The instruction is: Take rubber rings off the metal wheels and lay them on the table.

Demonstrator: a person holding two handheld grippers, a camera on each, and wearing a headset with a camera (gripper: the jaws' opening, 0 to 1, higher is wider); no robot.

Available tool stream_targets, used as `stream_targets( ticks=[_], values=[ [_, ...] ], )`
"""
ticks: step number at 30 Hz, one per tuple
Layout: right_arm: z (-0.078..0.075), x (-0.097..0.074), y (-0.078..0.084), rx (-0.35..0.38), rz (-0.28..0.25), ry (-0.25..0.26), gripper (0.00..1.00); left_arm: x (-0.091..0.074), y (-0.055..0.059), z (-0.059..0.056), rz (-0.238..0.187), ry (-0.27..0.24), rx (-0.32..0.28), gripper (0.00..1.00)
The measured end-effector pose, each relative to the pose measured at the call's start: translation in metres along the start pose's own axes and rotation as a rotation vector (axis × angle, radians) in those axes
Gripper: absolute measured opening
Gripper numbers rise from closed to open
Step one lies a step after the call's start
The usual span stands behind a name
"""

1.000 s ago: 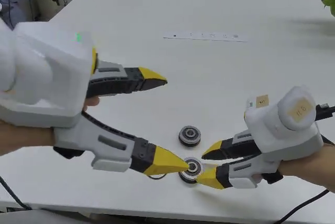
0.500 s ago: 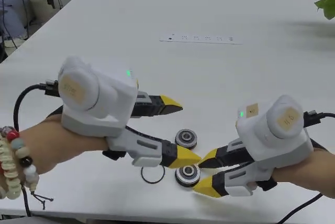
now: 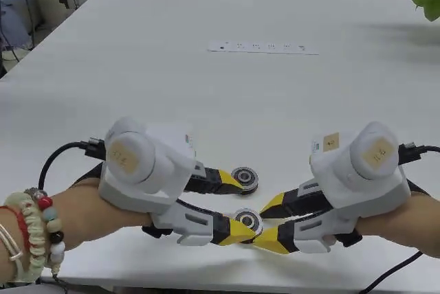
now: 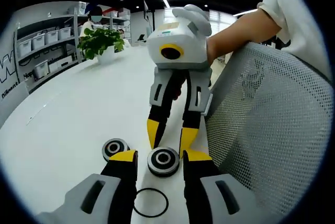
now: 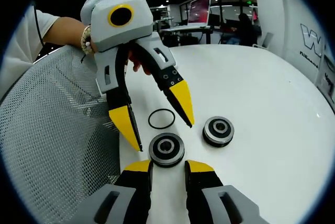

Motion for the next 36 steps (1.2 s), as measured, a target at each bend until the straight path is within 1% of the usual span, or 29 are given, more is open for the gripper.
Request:
stream_targets(
  ticks=[5, 8, 10, 11, 12, 15, 16, 17, 18, 20, 24, 25, 27, 30, 36],
  values=[
    [0.0013, 0.0008, -0.0012, -0.01, -0.008, -0.008, 0.21, 0.0045, 0.002, -0.0021, 0.016, 0.019, 0.011, 0.26],
    [0.0015, 0.001, -0.0004, -0.011, -0.005, -0.012, 0.21, 0.0066, 0.003, -0.0015, 0.024, 0.021, 0.017, 0.2],
    [0.0015, 0.001, -0.0006, -0.014, -0.006, -0.011, 0.21, 0.0074, 0.0063, -0.0006, 0.044, 0.027, 0.011, 0.16],
    [0.0015, 0.001, -0.0007, -0.014, -0.006, -0.011, 0.21, 0.0056, 0.0054, -0.001, 0.032, 0.031, 0.004, 0.15],
    [0.0016, 0.001, -0.001, -0.014, -0.007, -0.012, 0.21, 0.0053, 0.005, -0.0007, 0.029, 0.027, 0.002, 0.14],
    [0.0013, 0.001, -0.0011, -0.014, -0.008, -0.012, 0.21, 0.0052, 0.0054, -0.0002, 0.031, 0.022, 0.009, 0.11],
    [0.0009, 0.0008, -0.0013, -0.006, -0.01, -0.012, 0.21, 0.0054, 0.0054, 0.0, 0.031, 0.021, 0.009, 0.09],
    [0.0006, 0.0005, -0.0022, 0.019, -0.019, -0.015, 0.21, 0.0053, 0.0057, -0.0005, 0.039, 0.031, 0.025, 0.08],
    [0.001, 0.0002, -0.0033, 0.061, -0.031, -0.026, 0.22, 0.0057, 0.0049, -0.0005, 0.032, 0.023, 0.021, 0.08],
    [0.0, 0.0006, -0.002, 0.045, -0.029, -0.021, 0.23, 0.0056, 0.0046, -0.0003, 0.027, 0.022, 0.014, 0.08],
    [0.0021, 0.0016, -0.002, -0.02, -0.022, -0.01, 0.21, 0.0055, 0.0045, -0.0006, 0.025, 0.02, 0.02, 0.08],
    [0.0018, 0.0015, -0.0017, -0.047, -0.024, -0.009, 0.21, 0.0055, 0.0044, -0.0009, 0.024, 0.02, 0.02, 0.08],
    [0.0017, 0.0012, -0.0018, -0.046, -0.026, -0.01, 0.2, 0.0054, 0.0046, -0.001, 0.023, 0.018, 0.019, 0.08],
    [0.0014, 0.0002, -0.002, -0.072, -0.029, -0.011, 0.19, 0.0052, 0.0051, -0.0006, 0.021, 0.018, 0.02, 0.08],
    [0.0012, 0.0002, -0.0027, -0.083, -0.027, -0.01, 0.18, 0.0049, 0.0063, -0.0007, 0.014, 0.019, 0.021, 0.08]
  ],
)
Point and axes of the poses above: the centre of the closed fingertips' face, and the gripper's own axes: x roughly forward along the fingers, z roughly to its left, y roughly out of its underside, the point moved 8 cm from there along -x, roughly backward along the fingers, and after that the axes turned 13 degrees about y, right-handed, at the moved point
